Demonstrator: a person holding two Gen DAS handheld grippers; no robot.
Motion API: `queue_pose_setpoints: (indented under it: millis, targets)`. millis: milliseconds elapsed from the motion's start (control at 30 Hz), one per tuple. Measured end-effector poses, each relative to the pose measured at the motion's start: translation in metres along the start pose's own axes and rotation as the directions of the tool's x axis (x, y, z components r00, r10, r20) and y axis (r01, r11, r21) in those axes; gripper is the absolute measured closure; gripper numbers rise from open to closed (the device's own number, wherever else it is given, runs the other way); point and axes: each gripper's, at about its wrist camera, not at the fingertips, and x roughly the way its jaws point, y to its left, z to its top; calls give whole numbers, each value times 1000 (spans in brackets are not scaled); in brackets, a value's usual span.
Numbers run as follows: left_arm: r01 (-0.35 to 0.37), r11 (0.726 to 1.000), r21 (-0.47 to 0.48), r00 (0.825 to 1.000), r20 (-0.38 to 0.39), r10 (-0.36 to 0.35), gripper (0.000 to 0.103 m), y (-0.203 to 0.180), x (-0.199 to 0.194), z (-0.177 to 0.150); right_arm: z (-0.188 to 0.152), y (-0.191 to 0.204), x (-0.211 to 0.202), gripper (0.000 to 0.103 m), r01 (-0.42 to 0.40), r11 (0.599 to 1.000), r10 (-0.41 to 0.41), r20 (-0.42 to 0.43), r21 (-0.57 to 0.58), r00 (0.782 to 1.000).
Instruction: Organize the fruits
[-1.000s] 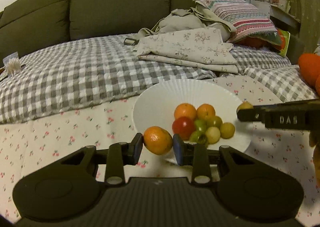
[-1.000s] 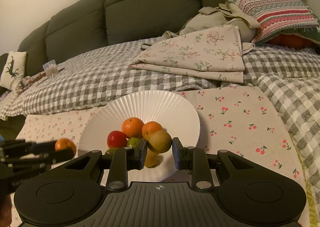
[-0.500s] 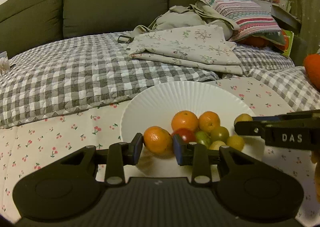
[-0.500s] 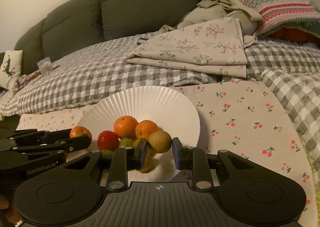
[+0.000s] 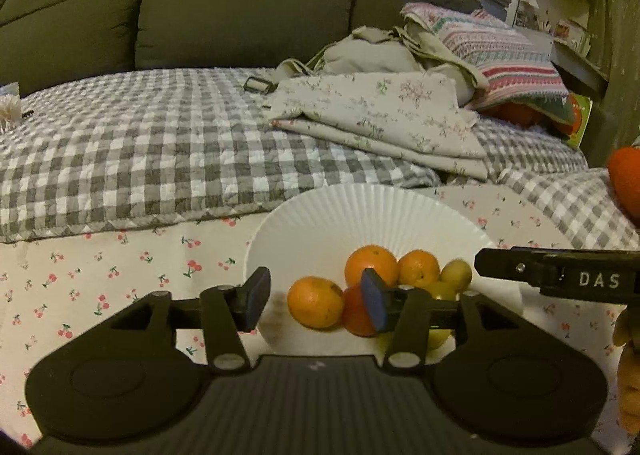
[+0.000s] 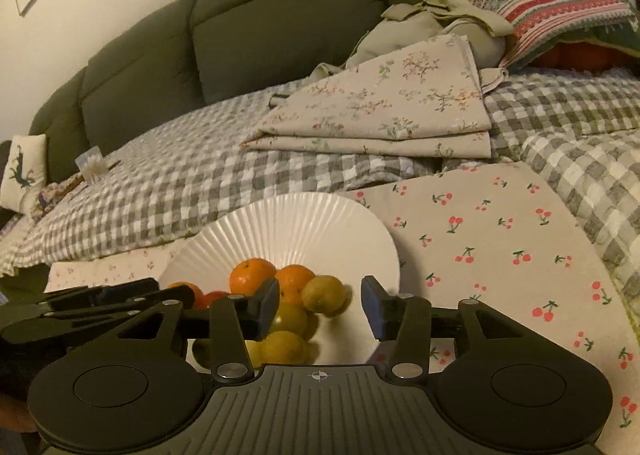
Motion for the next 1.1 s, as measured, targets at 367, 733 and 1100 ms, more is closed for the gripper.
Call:
queue_pose_setpoints:
  millis: [367,733,1100]
  targets:
    - [-106,992,-73,993,-54,103,48,4,-46,-18,0,5,-33,50,18,1000,-18,-16,15,1000]
    - [-162,981,-110,985,-77,154,44,-14,-128,-42,-28,44,-100,36,-8,997,8,-3,-80,1000]
    - [-174,981,-83,985,-39,171,30,-39,-189,-70,-67,74,-173,30,5,993,0,40,-120,999]
